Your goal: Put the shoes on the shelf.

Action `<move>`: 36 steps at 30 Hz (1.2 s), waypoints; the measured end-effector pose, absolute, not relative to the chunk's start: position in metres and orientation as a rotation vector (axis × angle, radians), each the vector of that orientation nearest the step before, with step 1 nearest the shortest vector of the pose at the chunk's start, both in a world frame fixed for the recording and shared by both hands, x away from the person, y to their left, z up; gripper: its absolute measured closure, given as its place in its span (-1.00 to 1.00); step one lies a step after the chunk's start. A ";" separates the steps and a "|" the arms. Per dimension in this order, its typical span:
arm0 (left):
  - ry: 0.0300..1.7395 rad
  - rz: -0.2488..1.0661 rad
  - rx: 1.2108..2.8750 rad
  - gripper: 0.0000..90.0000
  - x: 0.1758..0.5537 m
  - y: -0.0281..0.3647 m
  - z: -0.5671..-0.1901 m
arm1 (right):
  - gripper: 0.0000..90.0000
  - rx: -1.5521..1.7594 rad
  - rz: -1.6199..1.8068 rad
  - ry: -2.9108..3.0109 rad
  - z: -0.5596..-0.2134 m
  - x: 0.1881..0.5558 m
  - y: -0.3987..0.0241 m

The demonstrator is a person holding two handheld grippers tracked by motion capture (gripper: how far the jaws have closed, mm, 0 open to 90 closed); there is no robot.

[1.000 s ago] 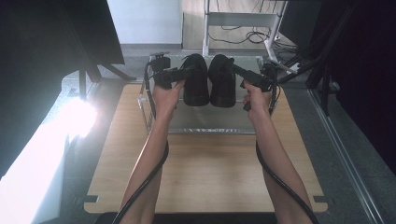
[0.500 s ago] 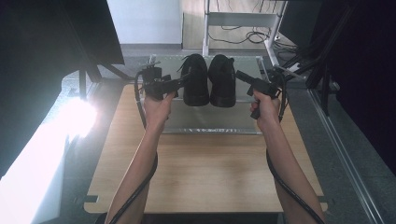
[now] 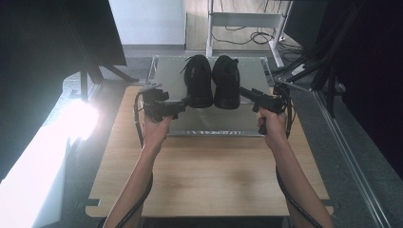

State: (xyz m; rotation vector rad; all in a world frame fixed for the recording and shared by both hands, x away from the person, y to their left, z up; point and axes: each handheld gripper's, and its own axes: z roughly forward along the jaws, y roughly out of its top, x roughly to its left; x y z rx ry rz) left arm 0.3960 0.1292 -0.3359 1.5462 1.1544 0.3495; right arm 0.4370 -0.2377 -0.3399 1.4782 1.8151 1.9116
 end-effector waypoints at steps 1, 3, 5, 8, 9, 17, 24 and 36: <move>1.150 0.354 1.555 -1.00 0.394 0.129 -0.337 | -0.57 1.473 1.902 1.824 -0.341 0.435 -0.238; 1.139 0.367 1.571 -1.00 0.391 0.127 -0.340 | -0.62 1.451 1.880 1.837 -0.343 0.432 -0.239; 1.131 0.373 1.580 -1.00 0.387 0.127 -0.343 | -0.63 1.430 1.862 1.858 -0.346 0.428 -0.240; 1.120 0.382 1.593 -1.00 0.382 0.126 -0.345 | -0.67 1.400 1.832 1.885 -0.349 0.422 -0.241; 1.116 0.388 1.602 -1.00 0.380 0.126 -0.346 | -0.67 1.400 1.832 1.885 -0.349 0.422 -0.241; 1.095 0.427 1.635 -1.00 0.366 0.125 -0.355 | -0.69 1.320 1.763 1.950 -0.355 0.404 -0.244; 1.088 0.451 1.661 -1.00 0.357 0.127 -0.365 | -0.69 1.285 1.725 1.978 -0.360 0.394 -0.248; 1.046 0.459 1.714 -1.00 0.338 0.125 -0.374 | -0.69 1.237 1.628 2.055 -0.378 0.377 -0.252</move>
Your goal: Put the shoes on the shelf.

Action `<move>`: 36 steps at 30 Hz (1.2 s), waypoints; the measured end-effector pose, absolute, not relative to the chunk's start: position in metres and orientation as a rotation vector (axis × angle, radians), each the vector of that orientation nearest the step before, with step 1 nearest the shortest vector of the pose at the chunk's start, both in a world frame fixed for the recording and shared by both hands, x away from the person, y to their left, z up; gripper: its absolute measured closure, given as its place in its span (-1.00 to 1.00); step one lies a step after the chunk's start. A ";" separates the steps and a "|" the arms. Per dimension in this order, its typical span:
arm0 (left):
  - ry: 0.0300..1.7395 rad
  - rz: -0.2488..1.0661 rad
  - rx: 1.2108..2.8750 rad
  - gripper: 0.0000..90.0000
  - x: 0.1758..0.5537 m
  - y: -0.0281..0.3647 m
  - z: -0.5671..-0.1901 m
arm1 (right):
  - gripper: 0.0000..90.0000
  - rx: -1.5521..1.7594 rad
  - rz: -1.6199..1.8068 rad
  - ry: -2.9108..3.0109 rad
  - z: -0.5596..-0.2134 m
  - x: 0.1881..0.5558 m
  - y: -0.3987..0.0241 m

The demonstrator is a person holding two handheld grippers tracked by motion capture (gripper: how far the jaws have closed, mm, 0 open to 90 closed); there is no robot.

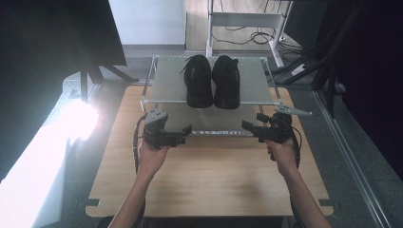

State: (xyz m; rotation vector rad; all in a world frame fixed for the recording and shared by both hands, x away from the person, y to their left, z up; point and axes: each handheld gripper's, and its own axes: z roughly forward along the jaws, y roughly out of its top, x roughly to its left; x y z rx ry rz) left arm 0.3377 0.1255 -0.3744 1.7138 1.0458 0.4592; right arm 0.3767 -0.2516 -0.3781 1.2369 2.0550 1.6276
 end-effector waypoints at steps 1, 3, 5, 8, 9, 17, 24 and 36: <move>1.041 0.460 1.720 -1.00 0.336 0.125 -0.375 | -0.69 1.237 1.628 2.055 -0.378 0.377 -0.252; 1.033 0.465 1.738 -1.00 0.331 0.126 -0.377 | -0.69 1.222 1.610 2.069 -0.380 0.373 -0.252; 1.027 0.471 1.756 -1.00 0.327 0.126 -0.379 | -0.70 1.211 1.597 2.080 -0.381 0.370 -0.252; 1.019 0.479 1.776 -1.00 0.319 0.128 -0.383 | -0.70 1.192 1.555 2.106 -0.384 0.360 -0.253; 1.019 0.477 1.779 -1.00 0.317 0.129 -0.384 | -0.70 1.192 1.555 2.106 -0.384 0.360 -0.253; 1.030 0.447 1.790 -1.00 0.301 0.137 -0.397 | -0.79 1.147 1.486 2.177 -0.393 0.341 -0.255; 1.021 0.435 1.804 -1.00 0.287 0.140 -0.407 | -0.99 1.137 1.448 2.204 -0.400 0.324 -0.261; 1.007 0.415 1.851 -1.00 0.270 0.133 -0.430 | -1.00 1.123 1.372 2.220 -0.420 0.299 -0.266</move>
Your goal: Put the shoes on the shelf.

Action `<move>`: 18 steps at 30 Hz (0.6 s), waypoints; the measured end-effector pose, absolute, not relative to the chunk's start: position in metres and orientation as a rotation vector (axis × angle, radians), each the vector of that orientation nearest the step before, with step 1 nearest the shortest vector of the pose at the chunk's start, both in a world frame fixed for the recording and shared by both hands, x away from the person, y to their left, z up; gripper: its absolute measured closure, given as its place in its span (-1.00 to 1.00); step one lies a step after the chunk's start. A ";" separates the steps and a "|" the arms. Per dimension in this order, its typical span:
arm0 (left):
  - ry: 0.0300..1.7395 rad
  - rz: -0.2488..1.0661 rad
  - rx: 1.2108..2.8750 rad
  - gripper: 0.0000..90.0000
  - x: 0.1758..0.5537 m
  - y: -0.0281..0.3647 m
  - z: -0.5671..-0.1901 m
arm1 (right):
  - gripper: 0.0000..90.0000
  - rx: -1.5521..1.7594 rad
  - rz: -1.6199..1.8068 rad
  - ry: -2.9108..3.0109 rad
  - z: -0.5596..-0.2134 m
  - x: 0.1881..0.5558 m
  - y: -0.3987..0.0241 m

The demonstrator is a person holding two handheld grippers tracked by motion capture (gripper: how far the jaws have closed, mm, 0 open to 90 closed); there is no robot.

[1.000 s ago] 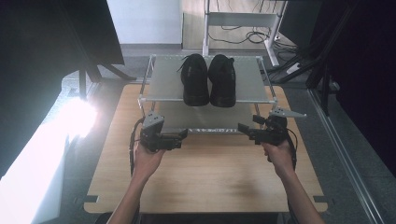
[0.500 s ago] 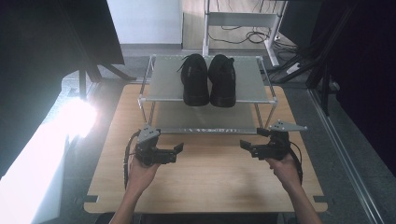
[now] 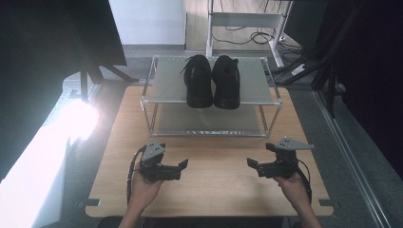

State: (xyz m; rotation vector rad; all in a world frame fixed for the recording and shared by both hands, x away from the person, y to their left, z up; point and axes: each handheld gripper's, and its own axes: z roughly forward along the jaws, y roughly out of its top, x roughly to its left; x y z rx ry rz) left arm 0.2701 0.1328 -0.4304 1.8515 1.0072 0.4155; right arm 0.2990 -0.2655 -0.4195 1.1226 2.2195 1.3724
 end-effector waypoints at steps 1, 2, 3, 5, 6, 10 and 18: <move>1.007 0.410 1.855 -1.00 0.269 0.132 -0.432 | -1.00 1.124 1.364 2.220 -0.424 0.296 -0.265; 1.008 0.408 1.859 -1.00 0.268 0.131 -0.435 | -1.00 1.124 1.364 2.220 -0.424 0.296 -0.265; 1.007 0.407 1.865 -1.00 0.267 0.131 -0.438 | -1.00 1.128 1.357 2.224 -0.427 0.294 -0.265; 1.007 0.404 1.873 -1.00 0.266 0.129 -0.442 | -1.00 1.128 1.349 2.226 -0.431 0.292 -0.265; 1.008 0.404 1.877 -1.00 0.265 0.129 -0.444 | -1.00 1.125 1.348 2.227 -0.433 0.291 -0.265; 1.011 0.402 1.896 -1.00 0.262 0.126 -0.453 | -1.00 1.109 1.333 2.249 -0.441 0.288 -0.261; 1.021 0.388 1.942 -1.00 0.257 0.122 -0.469 | -1.00 1.106 1.317 2.264 -0.453 0.284 -0.256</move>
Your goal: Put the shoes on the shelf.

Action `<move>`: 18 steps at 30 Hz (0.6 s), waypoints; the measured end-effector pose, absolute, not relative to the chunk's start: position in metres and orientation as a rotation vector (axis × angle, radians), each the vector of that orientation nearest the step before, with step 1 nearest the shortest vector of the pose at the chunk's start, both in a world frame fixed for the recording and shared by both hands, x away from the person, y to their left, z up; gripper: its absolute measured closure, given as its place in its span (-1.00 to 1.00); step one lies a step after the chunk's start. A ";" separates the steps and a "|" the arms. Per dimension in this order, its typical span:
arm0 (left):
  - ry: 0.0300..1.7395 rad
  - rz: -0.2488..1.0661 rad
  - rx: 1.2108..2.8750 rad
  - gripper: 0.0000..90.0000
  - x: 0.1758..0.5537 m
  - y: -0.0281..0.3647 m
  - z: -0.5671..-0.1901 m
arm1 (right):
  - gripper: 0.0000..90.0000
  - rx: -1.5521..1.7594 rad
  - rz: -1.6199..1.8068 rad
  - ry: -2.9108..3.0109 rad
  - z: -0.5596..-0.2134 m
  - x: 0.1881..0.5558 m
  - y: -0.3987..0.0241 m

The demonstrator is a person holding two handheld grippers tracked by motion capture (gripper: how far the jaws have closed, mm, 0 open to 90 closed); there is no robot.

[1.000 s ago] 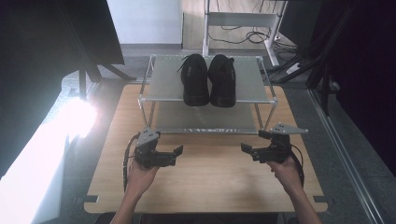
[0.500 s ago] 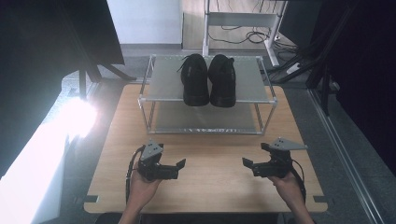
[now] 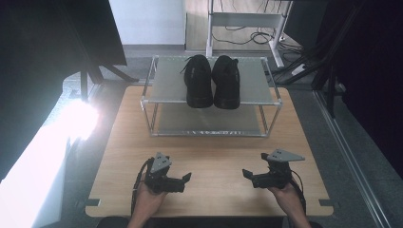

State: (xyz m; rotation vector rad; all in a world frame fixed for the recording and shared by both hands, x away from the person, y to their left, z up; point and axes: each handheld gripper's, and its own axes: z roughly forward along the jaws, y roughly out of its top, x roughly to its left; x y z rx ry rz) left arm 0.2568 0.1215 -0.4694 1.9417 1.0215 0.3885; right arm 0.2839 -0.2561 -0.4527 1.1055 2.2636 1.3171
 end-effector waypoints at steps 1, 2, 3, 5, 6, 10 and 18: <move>1.022 0.385 1.948 -1.00 0.256 0.121 -0.471 | -1.00 1.111 1.300 2.270 -0.459 0.283 -0.255; 1.022 0.383 1.950 -1.00 0.256 0.120 -0.473 | -1.00 1.114 1.292 2.274 -0.461 0.283 -0.255; 1.024 0.382 1.956 -1.00 0.255 0.120 -0.475 | -1.00 1.110 1.280 2.279 -0.463 0.283 -0.255; 1.025 0.375 1.970 -1.00 0.255 0.118 -0.479 | -1.00 1.108 1.267 2.281 -0.467 0.283 -0.254; 1.028 0.371 1.975 -1.00 0.254 0.117 -0.482 | -1.00 1.108 1.256 2.286 -0.468 0.283 -0.255; 1.032 0.359 2.015 -1.00 0.255 0.112 -0.493 | -1.00 1.112 1.226 2.291 -0.478 0.283 -0.255; 1.021 0.352 2.089 -1.00 0.254 0.103 -0.504 | -0.99 1.092 1.140 2.348 -0.497 0.284 -0.249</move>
